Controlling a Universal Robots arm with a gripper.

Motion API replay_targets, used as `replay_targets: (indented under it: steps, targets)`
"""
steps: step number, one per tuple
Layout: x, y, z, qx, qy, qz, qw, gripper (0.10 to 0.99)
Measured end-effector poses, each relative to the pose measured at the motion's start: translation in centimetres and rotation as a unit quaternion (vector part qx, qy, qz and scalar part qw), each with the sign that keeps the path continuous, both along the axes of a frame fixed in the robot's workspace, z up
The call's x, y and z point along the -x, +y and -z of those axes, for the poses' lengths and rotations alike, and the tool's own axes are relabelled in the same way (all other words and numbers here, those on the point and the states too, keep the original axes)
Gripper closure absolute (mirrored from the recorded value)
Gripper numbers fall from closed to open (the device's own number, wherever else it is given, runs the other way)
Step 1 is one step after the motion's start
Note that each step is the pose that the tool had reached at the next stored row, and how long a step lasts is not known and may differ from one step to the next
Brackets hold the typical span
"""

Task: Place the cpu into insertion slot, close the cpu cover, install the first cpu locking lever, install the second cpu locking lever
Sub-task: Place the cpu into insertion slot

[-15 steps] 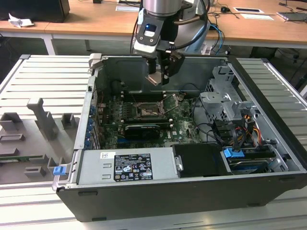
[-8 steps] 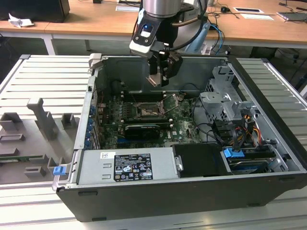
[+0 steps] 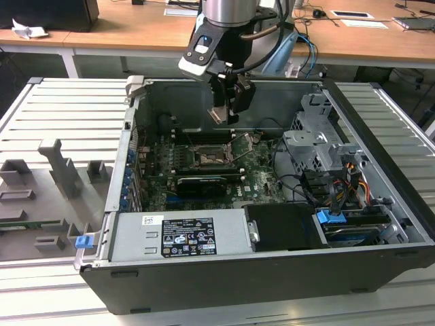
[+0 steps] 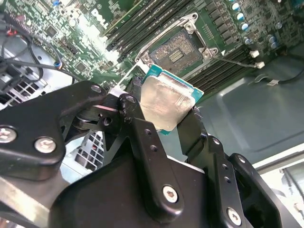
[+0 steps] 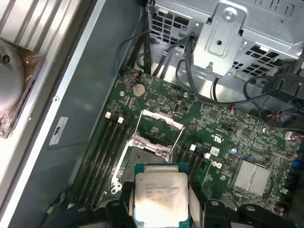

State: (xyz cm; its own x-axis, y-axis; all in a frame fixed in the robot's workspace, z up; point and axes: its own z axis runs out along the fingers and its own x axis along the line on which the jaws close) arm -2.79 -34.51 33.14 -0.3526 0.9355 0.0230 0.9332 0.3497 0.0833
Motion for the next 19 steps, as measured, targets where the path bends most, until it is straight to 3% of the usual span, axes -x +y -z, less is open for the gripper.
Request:
replay_targets:
  steps: [9,19]
  targets:
    - [0.00,0.00,0.29,0.0000,0.0000,0.053,0.9986,0.541]
    - [0.01,0.00,0.61,0.0000,0.0000,0.078,0.9969,0.541]
